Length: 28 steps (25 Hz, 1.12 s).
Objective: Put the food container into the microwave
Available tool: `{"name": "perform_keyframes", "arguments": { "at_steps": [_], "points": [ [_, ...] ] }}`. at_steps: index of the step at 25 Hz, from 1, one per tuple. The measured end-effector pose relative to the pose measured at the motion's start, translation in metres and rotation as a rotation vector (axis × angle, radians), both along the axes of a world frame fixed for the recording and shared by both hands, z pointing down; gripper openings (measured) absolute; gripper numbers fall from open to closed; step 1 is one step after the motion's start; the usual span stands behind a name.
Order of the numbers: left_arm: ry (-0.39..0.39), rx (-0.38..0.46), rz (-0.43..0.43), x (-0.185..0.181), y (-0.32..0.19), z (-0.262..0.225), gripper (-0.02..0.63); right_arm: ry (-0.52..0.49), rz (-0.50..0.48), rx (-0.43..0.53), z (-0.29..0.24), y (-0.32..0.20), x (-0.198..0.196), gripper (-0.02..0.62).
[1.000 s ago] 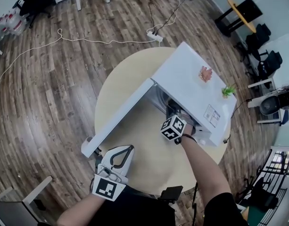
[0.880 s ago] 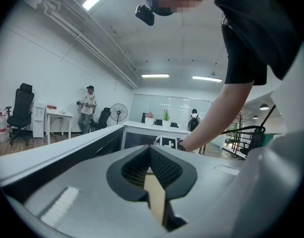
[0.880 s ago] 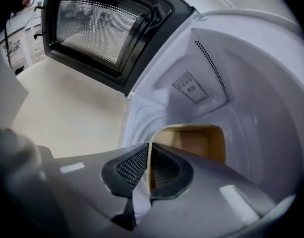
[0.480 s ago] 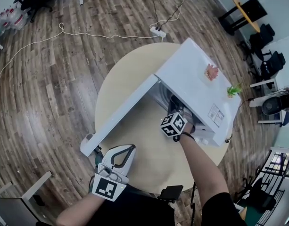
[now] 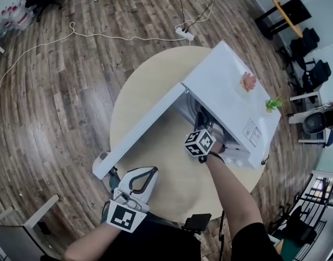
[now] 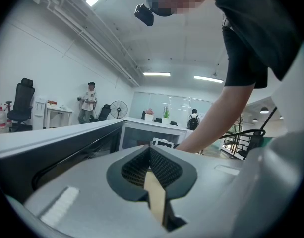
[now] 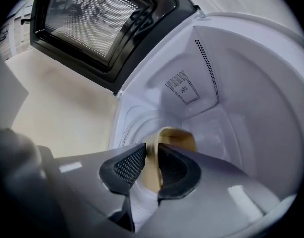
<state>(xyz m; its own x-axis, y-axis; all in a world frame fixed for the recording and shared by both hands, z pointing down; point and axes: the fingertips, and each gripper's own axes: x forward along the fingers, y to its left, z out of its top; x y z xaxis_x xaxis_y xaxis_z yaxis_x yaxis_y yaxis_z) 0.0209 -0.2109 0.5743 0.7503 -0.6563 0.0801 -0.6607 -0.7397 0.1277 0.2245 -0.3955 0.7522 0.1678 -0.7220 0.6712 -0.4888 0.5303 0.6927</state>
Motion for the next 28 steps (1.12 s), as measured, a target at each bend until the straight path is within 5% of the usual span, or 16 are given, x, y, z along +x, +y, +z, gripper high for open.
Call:
{"name": "perform_keyframes", "arguments": {
  "at_steps": [17, 22, 28],
  "points": [
    [0.023, 0.028, 0.019, 0.007, -0.002, -0.014, 0.000, -0.033, 0.011, 0.127, -0.038, 0.032, -0.011, 0.101],
    [0.028, -0.103, 0.007, 0.009, 0.000, -0.010, 0.000, -0.052, -0.012, 0.070, -0.047, 0.082, -0.016, 0.098],
    [0.005, -0.056, 0.058, 0.019, 0.005, -0.032, 0.000, -0.073, -0.002, -0.058, -0.044, 0.166, 0.001, 0.061]
  ]
}}
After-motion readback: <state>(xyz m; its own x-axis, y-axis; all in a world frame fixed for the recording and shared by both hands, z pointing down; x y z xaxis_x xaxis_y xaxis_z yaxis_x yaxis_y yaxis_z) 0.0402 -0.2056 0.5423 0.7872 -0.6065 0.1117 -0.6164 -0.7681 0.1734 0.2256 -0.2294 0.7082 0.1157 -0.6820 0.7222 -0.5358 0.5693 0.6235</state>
